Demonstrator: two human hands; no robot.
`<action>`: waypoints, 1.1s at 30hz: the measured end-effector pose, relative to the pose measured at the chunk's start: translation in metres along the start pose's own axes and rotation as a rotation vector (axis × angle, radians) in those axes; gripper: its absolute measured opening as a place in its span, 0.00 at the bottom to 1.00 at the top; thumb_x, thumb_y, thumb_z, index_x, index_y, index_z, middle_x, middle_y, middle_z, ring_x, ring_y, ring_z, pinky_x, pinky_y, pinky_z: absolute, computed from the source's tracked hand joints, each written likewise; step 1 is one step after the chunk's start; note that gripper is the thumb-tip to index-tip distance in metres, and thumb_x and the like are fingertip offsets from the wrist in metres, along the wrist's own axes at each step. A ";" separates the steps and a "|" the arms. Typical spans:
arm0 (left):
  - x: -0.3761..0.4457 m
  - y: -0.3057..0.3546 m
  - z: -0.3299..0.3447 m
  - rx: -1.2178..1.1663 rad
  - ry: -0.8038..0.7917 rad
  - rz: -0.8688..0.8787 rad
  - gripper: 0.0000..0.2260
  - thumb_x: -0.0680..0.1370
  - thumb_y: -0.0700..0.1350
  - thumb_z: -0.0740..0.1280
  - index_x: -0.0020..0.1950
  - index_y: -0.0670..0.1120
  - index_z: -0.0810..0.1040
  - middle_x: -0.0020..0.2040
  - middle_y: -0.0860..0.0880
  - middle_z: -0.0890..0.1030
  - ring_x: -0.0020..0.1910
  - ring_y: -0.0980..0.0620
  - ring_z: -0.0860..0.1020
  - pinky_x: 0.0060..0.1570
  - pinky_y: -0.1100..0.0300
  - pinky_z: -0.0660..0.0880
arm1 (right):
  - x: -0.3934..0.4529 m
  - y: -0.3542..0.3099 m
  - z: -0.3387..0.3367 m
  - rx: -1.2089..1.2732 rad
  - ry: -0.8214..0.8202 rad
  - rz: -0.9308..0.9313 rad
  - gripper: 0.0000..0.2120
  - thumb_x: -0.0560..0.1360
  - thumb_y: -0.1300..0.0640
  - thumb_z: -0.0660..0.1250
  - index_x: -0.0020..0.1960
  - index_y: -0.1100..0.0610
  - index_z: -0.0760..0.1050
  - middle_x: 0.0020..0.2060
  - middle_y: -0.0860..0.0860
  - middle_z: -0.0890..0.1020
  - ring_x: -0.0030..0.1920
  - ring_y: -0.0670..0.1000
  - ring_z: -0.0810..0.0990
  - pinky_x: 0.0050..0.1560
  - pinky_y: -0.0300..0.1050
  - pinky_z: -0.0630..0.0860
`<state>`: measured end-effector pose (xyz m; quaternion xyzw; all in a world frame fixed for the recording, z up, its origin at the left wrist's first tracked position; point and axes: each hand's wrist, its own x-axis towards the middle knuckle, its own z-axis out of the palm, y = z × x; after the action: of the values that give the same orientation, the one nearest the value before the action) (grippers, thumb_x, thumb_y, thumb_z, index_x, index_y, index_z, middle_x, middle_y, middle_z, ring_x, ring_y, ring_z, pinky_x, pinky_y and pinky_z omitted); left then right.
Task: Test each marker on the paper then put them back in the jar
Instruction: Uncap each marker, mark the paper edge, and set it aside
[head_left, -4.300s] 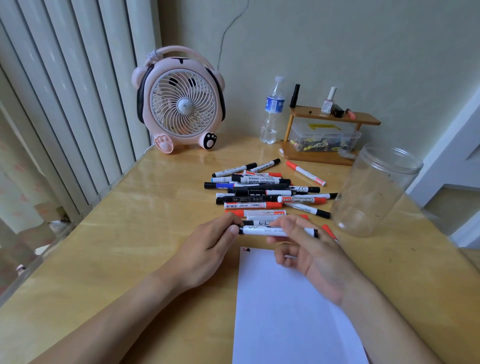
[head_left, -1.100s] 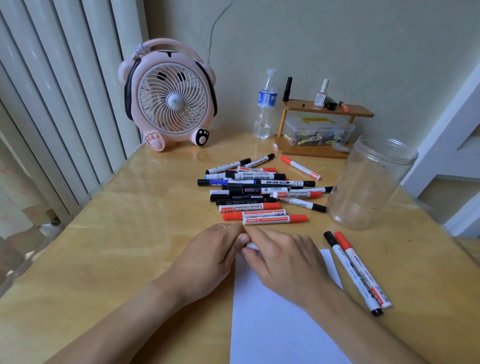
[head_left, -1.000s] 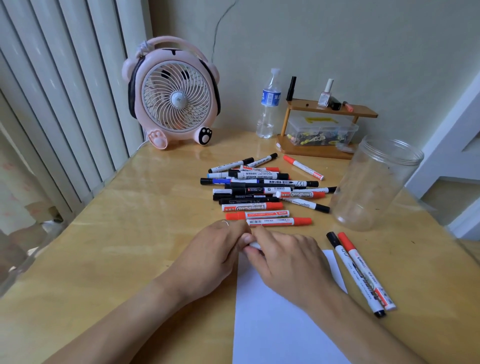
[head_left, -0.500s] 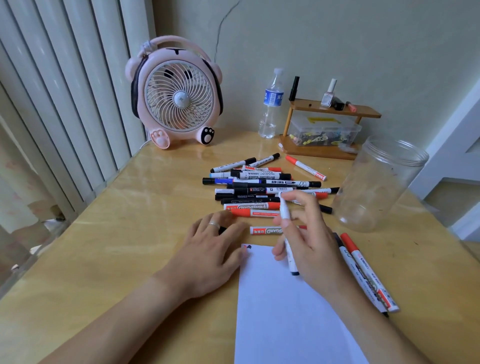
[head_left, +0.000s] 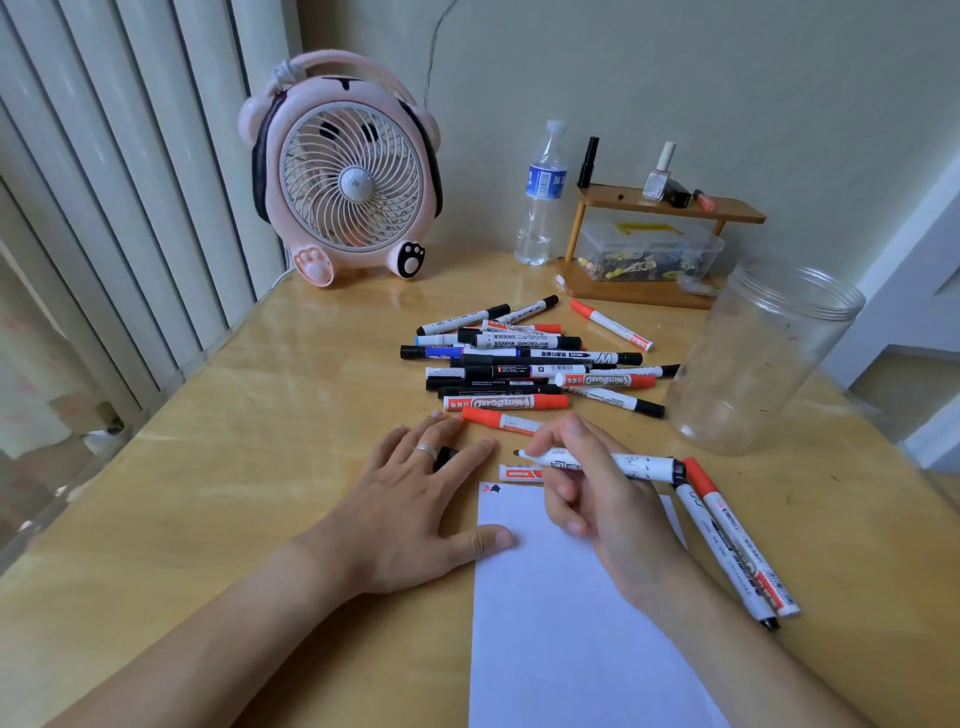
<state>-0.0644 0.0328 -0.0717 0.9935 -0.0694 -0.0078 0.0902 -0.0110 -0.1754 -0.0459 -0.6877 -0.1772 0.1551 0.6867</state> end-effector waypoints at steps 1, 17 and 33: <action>0.000 0.000 0.000 0.000 -0.001 0.001 0.48 0.66 0.83 0.36 0.82 0.63 0.43 0.84 0.51 0.44 0.81 0.55 0.35 0.79 0.51 0.36 | 0.001 -0.002 0.000 -0.032 -0.011 -0.014 0.20 0.79 0.39 0.59 0.49 0.54 0.78 0.31 0.54 0.67 0.29 0.51 0.67 0.30 0.38 0.62; 0.001 0.000 0.001 -0.042 0.011 0.000 0.41 0.69 0.81 0.43 0.80 0.66 0.46 0.83 0.50 0.47 0.82 0.53 0.38 0.79 0.50 0.37 | 0.009 -0.010 -0.005 -0.103 0.064 -0.028 0.07 0.76 0.54 0.66 0.51 0.55 0.72 0.34 0.56 0.75 0.28 0.53 0.70 0.29 0.41 0.62; 0.000 0.001 -0.001 -0.065 0.013 0.008 0.38 0.69 0.80 0.45 0.78 0.69 0.50 0.83 0.49 0.48 0.82 0.53 0.39 0.80 0.49 0.38 | 0.009 0.001 0.006 -0.280 0.186 0.129 0.07 0.77 0.61 0.67 0.42 0.60 0.70 0.27 0.57 0.75 0.20 0.54 0.72 0.24 0.38 0.63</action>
<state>-0.0642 0.0319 -0.0709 0.9898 -0.0727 -0.0033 0.1228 -0.0055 -0.1658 -0.0470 -0.7979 -0.0882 0.1083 0.5864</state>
